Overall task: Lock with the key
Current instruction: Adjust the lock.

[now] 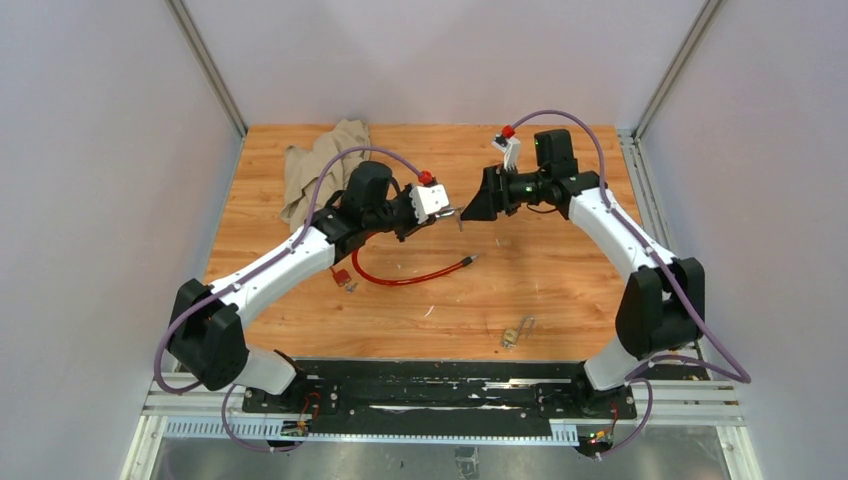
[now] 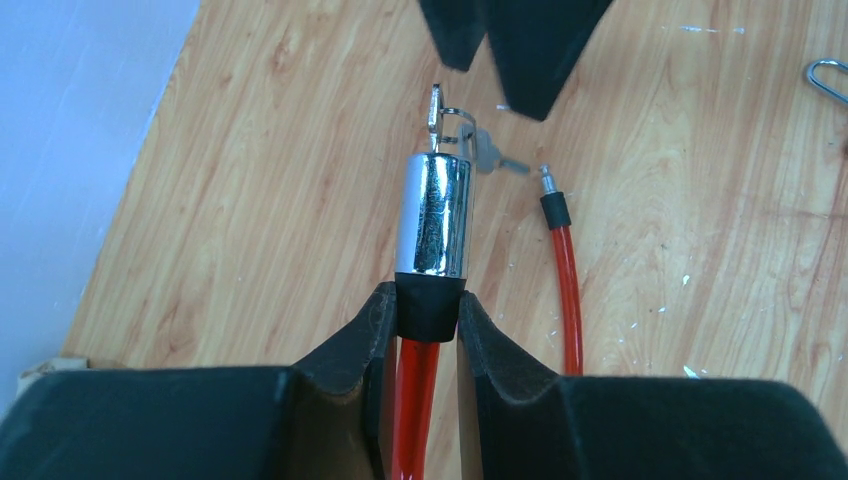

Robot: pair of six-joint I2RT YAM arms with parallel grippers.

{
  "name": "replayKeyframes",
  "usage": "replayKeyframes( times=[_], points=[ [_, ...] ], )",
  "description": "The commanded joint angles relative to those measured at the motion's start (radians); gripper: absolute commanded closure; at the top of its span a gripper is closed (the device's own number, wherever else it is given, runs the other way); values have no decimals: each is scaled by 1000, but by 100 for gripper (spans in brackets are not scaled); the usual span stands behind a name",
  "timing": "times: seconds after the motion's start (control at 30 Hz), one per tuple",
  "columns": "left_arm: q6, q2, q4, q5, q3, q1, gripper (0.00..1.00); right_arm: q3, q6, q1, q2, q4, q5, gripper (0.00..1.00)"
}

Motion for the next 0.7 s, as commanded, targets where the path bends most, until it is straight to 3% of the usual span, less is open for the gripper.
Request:
replayKeyframes(
  times=[0.0, 0.37, 0.67],
  points=[
    [34, -24, -2, 34, 13, -10, 100, 57, 155, 2, 77, 71, -83, 27],
    [68, -28, -13, 34, 0, -31, 100, 76, 258, 52, 179, 178, -203, 28],
    [77, -26, -11, -7, 1, -41, 100, 82, 235, 74, 222, 181, -293, 59]
  ],
)
